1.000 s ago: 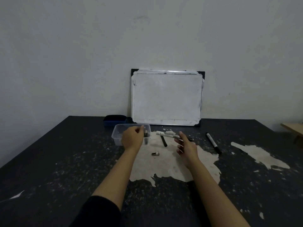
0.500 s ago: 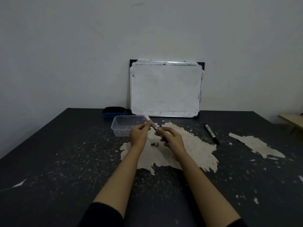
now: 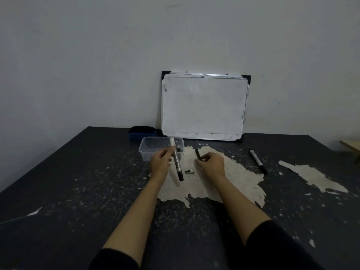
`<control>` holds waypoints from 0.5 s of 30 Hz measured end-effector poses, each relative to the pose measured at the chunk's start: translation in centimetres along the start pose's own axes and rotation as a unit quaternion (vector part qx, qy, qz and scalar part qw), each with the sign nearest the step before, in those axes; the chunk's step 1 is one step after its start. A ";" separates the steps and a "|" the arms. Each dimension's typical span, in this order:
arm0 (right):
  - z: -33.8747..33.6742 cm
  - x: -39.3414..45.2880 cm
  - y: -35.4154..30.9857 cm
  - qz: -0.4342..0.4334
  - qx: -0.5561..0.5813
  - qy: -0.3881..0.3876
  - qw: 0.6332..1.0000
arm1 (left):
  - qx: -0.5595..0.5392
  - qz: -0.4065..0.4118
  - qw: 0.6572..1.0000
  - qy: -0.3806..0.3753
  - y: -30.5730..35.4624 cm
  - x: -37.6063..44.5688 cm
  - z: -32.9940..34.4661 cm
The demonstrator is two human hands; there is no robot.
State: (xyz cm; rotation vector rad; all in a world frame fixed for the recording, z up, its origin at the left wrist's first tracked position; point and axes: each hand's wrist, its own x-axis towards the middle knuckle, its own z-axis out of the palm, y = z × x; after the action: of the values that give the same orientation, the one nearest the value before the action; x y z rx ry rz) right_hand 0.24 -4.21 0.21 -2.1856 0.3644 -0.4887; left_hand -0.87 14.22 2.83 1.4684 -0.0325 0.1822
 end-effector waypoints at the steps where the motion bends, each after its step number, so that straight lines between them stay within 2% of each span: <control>1: 0.1 -0.1 0.1 0.003 -0.003 -0.002 1.000 | 0.002 0.004 1.000 -0.010 -0.1 -0.1 -0.1; 6: -0.5 -0.3 0.4 0.000 0.038 0.022 0.999 | 0.044 0.045 0.997 -0.041 -0.1 -0.2 -0.2; 15: -3.6 -0.5 -2.1 -0.138 0.158 0.043 0.977 | 0.109 0.118 0.987 -0.031 0.1 0.2 0.8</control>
State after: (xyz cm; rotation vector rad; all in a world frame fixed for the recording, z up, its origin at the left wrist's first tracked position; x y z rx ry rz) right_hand -1.70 -5.12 3.82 -1.9138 0.0210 -0.7442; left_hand -0.60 13.47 3.03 1.6862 -0.2438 0.3415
